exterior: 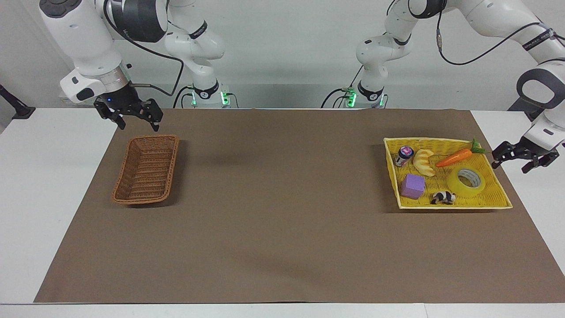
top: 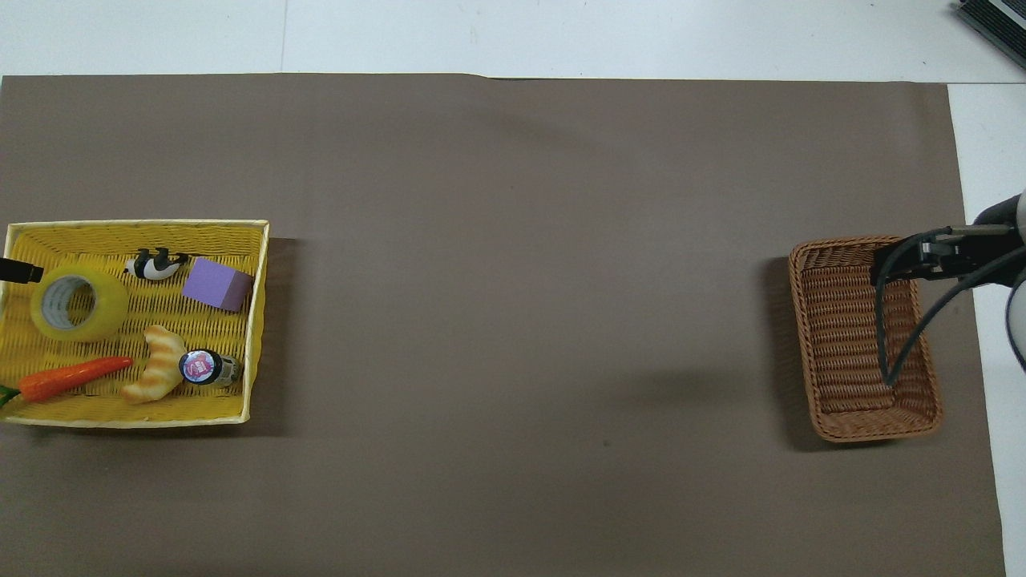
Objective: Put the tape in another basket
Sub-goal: 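Reach the left gripper to the yellow tape roll while the right gripper advances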
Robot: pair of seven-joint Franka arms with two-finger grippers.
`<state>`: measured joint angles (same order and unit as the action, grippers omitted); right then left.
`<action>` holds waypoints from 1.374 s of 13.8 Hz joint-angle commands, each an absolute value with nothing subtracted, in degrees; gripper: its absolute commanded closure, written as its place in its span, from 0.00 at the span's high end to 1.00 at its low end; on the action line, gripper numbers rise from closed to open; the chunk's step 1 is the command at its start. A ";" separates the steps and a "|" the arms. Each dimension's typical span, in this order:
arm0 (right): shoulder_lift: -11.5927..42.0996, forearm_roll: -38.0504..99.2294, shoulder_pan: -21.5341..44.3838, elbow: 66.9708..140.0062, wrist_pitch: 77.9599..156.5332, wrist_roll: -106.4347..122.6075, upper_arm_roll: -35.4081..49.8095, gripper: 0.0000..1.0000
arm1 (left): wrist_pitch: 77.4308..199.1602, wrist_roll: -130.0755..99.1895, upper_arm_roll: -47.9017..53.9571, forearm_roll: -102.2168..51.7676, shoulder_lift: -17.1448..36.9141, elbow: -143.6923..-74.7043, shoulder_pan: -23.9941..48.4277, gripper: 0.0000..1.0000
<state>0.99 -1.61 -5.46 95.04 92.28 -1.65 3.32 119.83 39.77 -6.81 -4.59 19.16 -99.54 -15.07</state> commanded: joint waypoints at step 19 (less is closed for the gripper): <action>4.22 20.48 4.74 112.67 122.24 -2.99 3.78 1.00 | 127.44 40.43 -6.94 -5.71 15.22 -109.07 -15.21 0.00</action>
<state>4.65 18.98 4.07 110.21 119.13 -2.84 3.75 127.41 39.76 -6.99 -4.62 19.42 -107.74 -15.44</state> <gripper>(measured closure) 0.000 0.784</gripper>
